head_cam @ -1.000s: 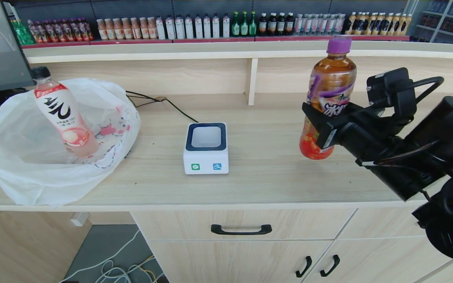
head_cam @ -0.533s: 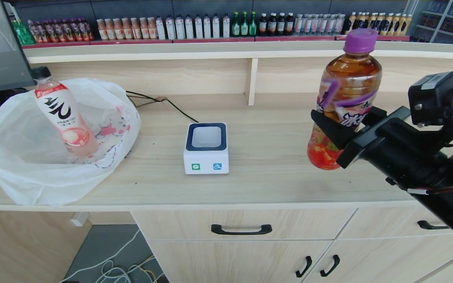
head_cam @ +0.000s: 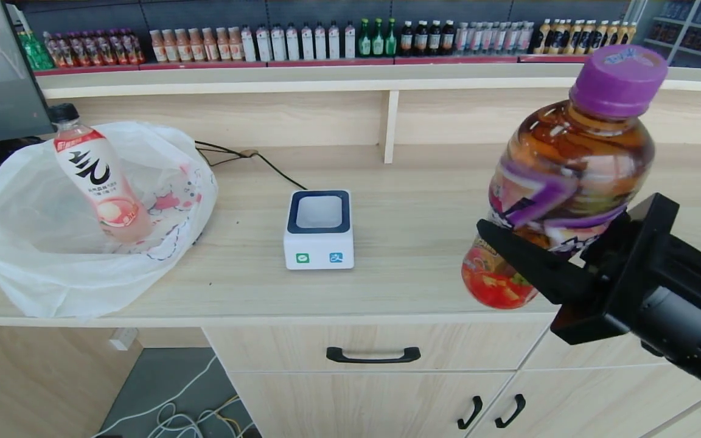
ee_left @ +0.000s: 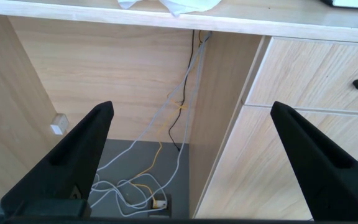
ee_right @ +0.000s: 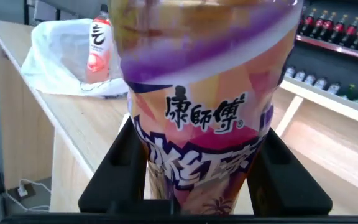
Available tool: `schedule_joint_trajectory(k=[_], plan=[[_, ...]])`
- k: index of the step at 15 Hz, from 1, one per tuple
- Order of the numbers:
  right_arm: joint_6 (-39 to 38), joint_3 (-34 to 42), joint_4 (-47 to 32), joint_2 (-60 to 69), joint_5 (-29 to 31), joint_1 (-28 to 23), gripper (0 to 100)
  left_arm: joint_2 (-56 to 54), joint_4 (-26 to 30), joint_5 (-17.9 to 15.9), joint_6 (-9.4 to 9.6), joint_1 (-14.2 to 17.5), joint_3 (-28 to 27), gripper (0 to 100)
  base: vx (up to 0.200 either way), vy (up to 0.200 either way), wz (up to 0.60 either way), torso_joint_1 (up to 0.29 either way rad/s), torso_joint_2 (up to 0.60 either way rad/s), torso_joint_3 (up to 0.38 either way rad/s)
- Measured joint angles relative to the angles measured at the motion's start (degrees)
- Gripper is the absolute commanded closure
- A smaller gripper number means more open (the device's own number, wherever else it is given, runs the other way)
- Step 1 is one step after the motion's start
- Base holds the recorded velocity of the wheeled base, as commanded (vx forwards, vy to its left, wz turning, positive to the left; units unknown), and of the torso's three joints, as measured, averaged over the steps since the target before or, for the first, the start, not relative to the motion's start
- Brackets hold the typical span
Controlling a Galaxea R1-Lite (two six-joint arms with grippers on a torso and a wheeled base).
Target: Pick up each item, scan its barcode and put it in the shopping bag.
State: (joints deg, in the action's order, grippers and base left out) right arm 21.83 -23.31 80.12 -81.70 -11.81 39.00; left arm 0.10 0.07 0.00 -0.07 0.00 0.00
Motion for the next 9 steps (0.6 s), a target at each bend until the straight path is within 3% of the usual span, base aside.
schedule_joint_trajectory(k=[5,9], plan=[[11.23,0.38,-0.15,-0.94,-10.57,2.6,100,0.0,0.02,0.0,0.0,0.0,0.0,0,0.0,0.0,0.0,0.0,0.0,0.0],[18.88,-2.21,-0.11,-3.11,-12.74,5.62,100,0.0,0.02,0.0,0.0,0.0,0.0,0,0.0,0.0,0.0,0.0,0.0,0.0]])
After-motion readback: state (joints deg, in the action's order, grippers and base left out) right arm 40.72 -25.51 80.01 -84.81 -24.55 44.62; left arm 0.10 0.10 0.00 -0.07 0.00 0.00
